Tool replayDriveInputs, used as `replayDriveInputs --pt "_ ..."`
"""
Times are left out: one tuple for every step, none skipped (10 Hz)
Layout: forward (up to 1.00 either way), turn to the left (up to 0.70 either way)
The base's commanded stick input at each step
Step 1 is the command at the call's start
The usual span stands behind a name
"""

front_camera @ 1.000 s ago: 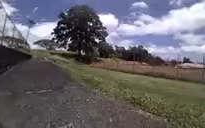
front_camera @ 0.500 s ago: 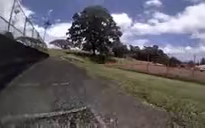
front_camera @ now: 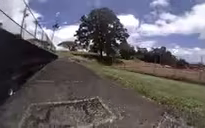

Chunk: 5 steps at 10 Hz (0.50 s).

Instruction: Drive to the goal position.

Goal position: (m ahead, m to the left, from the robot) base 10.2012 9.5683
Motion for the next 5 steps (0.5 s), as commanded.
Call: replayDriveInputs --pt "0.70 0.35" --pt "0.70 0.35" --pt "0.70 0.35" --pt "0.70 0.35" --pt "0.70 0.35"
